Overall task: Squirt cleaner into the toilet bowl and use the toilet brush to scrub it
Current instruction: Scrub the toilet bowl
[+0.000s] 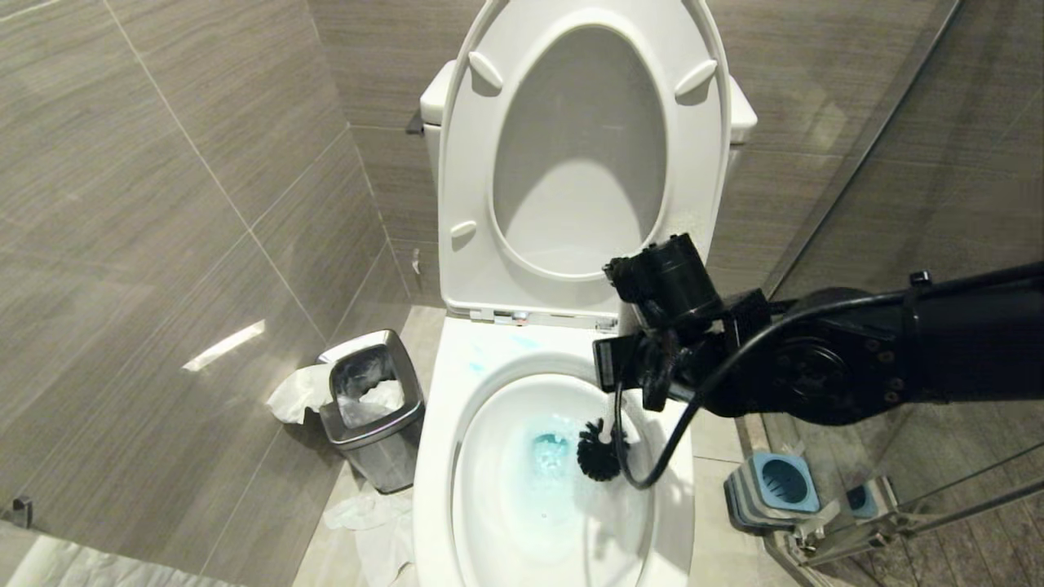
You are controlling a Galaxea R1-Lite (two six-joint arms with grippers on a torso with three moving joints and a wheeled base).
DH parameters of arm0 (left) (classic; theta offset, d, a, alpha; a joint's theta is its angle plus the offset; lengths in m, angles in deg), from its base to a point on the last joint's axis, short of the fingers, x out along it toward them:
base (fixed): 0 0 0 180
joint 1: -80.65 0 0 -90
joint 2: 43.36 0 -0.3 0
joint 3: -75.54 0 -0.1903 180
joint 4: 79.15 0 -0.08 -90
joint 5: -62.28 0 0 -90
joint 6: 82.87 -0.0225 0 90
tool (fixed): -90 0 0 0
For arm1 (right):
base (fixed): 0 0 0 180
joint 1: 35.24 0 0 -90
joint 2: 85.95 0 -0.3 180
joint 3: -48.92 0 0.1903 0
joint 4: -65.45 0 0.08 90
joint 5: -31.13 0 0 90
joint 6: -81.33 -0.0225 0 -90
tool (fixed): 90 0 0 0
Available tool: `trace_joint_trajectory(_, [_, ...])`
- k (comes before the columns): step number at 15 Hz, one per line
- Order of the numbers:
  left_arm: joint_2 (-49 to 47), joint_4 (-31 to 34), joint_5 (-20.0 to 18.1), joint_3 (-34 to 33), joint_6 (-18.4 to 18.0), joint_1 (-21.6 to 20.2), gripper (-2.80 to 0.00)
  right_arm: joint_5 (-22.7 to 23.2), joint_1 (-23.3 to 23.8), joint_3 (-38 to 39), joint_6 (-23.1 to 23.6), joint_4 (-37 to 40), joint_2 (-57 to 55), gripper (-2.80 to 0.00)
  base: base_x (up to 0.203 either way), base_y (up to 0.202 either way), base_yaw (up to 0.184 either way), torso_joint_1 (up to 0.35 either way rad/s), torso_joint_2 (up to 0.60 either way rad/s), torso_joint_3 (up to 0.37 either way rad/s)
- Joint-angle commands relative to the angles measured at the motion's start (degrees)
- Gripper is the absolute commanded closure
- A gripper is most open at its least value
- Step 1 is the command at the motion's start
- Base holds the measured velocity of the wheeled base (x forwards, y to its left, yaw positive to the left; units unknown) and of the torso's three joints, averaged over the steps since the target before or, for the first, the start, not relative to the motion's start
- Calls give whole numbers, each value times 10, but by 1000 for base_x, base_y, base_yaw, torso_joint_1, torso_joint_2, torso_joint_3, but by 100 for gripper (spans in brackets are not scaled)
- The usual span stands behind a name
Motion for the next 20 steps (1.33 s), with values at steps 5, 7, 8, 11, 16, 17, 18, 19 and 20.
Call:
trace_joint_trajectory(5, [-1, 0, 0, 0, 0, 0, 0, -2, -84, 93, -55, -10, 59, 0, 0, 0, 0, 0, 0, 0])
trace_joint_trajectory(7, [-1, 0, 0, 0, 0, 0, 0, -3, -115, 90, -73, -10, 40, 0, 0, 0, 0, 0, 0, 0])
trace_joint_trajectory(8, [-1, 0, 0, 0, 0, 0, 0, -4, -123, 85, -77, -11, 29, 0, 0, 0, 0, 0, 0, 0])
trace_joint_trajectory(11, [-1, 0, 0, 0, 0, 0, 0, -6, -133, 47, -78, -32, -17, 0, 0, 0, 0, 0, 0, 0])
trace_joint_trajectory(16, [-1, 0, 0, 0, 0, 0, 0, -13, -125, -79, -76, -36, -115, 0, 0, 0, 0, 0, 0, 0])
trace_joint_trajectory(17, [-1, 0, 0, 0, 0, 0, 0, -19, -119, -109, -74, -34, -134, 0, 0, 0, 0, 0, 0, 0])
trace_joint_trajectory(18, [-1, 0, 0, 0, 0, 1, 0, -22, -113, -136, -72, -32, -147, 0, 0, 0, 0, 0, 0, 0])
trace_joint_trajectory(19, [-1, 0, 0, 0, 0, 0, 0, -24, -104, -164, -71, -25, -160, 0, 0, 0, 0, 0, 0, 0])
trace_joint_trajectory(20, [-1, 0, 0, 0, 0, 0, 0, -26, -93, -191, -70, -11, -170, 0, 0, 0, 0, 0, 0, 0])
